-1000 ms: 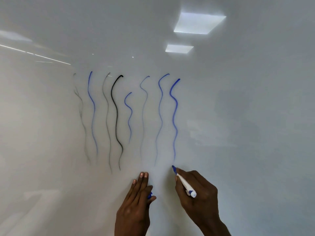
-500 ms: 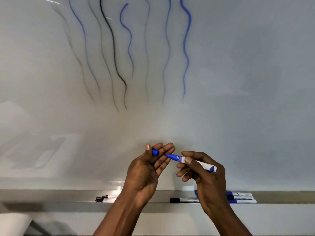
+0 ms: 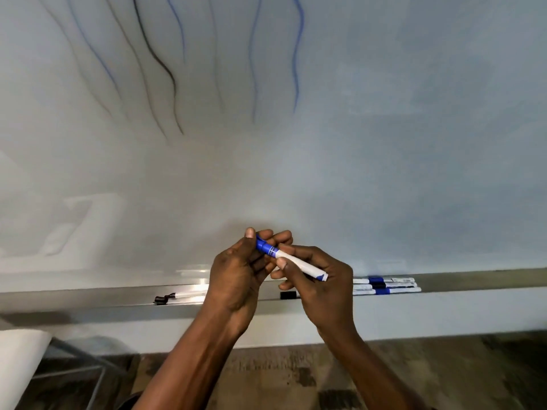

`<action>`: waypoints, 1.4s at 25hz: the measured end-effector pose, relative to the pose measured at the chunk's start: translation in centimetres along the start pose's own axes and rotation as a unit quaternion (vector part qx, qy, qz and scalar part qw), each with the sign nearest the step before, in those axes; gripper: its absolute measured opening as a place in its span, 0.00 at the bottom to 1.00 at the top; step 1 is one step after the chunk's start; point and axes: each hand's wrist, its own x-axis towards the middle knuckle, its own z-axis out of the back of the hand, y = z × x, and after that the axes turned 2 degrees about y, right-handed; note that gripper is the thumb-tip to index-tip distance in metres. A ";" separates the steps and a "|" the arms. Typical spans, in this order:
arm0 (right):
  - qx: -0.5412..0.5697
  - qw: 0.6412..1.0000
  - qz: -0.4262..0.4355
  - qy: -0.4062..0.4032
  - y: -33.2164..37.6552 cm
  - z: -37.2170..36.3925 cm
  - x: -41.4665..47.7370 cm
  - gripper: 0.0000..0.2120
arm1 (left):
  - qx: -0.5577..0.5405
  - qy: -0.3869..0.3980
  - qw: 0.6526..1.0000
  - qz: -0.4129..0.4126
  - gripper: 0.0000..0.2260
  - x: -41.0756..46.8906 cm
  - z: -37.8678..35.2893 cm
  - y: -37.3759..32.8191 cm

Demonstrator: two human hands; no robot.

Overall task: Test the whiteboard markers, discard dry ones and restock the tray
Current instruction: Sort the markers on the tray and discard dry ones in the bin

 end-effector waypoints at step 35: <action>-0.473 0.879 -0.052 -0.008 -21.1 7.4 0.3 0.07 | 0.797 0.060 0.601 -0.023 0.42 7.4 14.8 19.8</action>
